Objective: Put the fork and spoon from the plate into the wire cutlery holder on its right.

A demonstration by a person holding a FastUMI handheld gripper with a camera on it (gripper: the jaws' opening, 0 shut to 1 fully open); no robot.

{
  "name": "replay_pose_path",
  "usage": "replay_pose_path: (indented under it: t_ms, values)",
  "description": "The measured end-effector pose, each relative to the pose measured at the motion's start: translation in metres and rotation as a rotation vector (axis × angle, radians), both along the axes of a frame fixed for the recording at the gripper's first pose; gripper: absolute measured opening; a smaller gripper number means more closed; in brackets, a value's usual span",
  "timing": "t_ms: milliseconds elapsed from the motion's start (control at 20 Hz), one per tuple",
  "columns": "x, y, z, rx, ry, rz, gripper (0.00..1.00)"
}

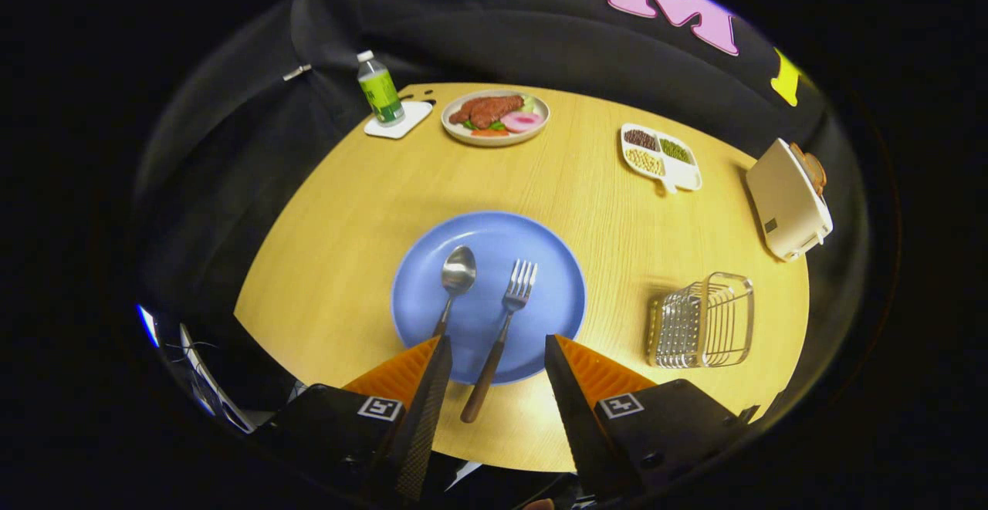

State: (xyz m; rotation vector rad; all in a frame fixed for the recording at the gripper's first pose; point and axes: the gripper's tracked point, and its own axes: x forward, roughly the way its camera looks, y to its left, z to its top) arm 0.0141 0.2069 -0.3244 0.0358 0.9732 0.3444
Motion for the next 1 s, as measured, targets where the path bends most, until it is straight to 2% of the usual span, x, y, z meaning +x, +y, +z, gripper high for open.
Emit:
replay_pose_path:
  t_ms: [200, 350, 450, 600, 650, 750, 1000]
  values:
    - [0.005, 0.012, -0.044, -0.024, 0.095, -0.024, 0.77]
    - [0.01, 0.013, -0.066, -0.056, 0.117, -0.047, 0.77]
    - [0.012, 0.012, -0.079, -0.075, 0.143, -0.071, 0.56]
    - [0.016, 0.008, -0.077, -0.076, 0.147, -0.084, 0.34]
    - [0.013, 0.01, -0.078, -0.063, 0.157, -0.07, 0.13]
    - [0.014, 0.014, -0.071, -0.024, 0.134, -0.041, 0.08]
    - [0.018, 0.001, -0.04, 0.033, 0.077, -0.04, 0.09]
